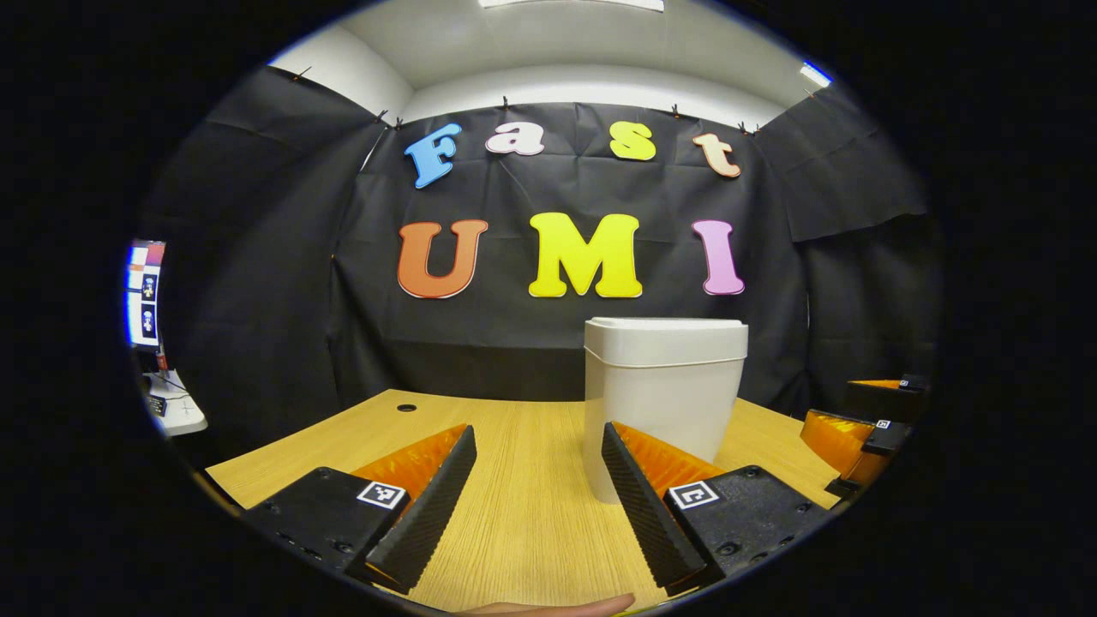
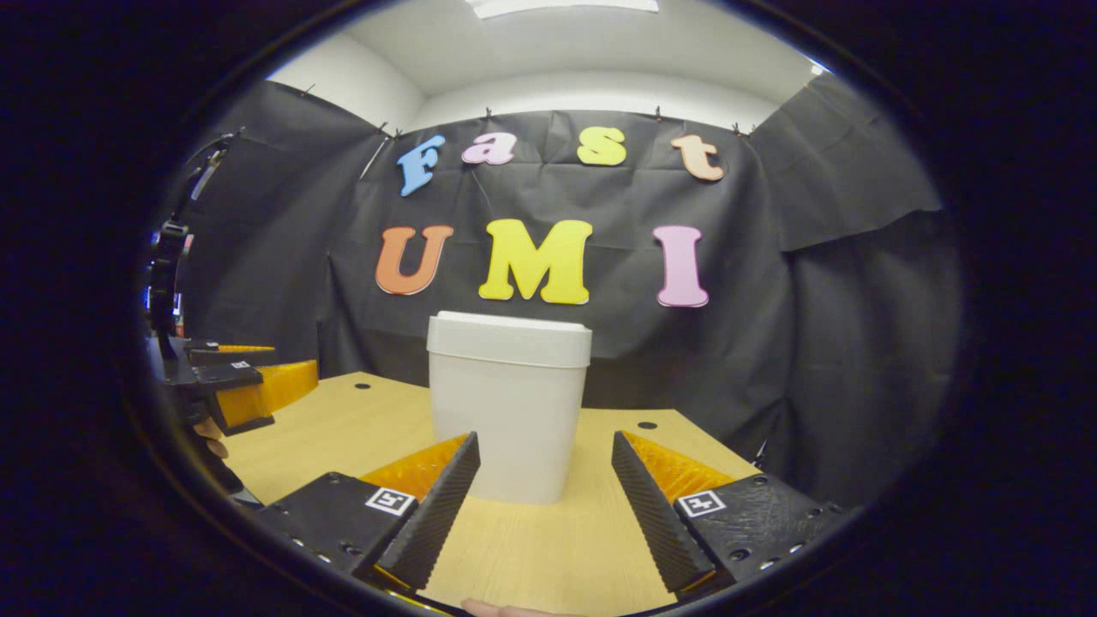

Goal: Press the lid of the desktop garbage bin to open it, pick up the crumpled paper on the desktop and throw it into the bin, then pick up the pop can on the desktop and drop it into the bin, and finally close the garbage bin lid.

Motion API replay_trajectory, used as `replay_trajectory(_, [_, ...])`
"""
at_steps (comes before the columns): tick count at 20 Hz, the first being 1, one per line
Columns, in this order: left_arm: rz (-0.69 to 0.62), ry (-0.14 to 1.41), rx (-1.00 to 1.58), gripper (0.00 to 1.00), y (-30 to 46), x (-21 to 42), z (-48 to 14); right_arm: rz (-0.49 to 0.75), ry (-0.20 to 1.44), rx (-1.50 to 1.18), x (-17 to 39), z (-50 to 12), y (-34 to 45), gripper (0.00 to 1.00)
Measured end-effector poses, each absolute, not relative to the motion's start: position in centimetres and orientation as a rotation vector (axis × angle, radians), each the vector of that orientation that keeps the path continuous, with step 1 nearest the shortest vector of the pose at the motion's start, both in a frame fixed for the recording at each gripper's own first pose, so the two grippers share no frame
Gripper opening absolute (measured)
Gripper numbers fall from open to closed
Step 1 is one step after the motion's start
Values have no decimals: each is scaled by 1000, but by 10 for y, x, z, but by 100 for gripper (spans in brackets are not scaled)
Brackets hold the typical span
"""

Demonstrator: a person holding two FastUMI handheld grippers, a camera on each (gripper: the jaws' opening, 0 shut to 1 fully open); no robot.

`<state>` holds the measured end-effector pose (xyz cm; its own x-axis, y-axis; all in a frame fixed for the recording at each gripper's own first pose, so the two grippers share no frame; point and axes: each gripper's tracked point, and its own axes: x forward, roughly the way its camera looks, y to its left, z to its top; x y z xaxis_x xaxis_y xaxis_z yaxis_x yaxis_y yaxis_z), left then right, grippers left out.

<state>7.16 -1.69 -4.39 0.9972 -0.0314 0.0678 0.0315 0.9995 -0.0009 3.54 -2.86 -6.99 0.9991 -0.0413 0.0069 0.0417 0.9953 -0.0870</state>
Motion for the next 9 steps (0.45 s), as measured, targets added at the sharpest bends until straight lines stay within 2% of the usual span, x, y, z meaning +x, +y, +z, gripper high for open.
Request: replay_trajectory(9, [-40,-62,-13,95,-26,74,-48,-11,12,-109,31,-76,-13,95])
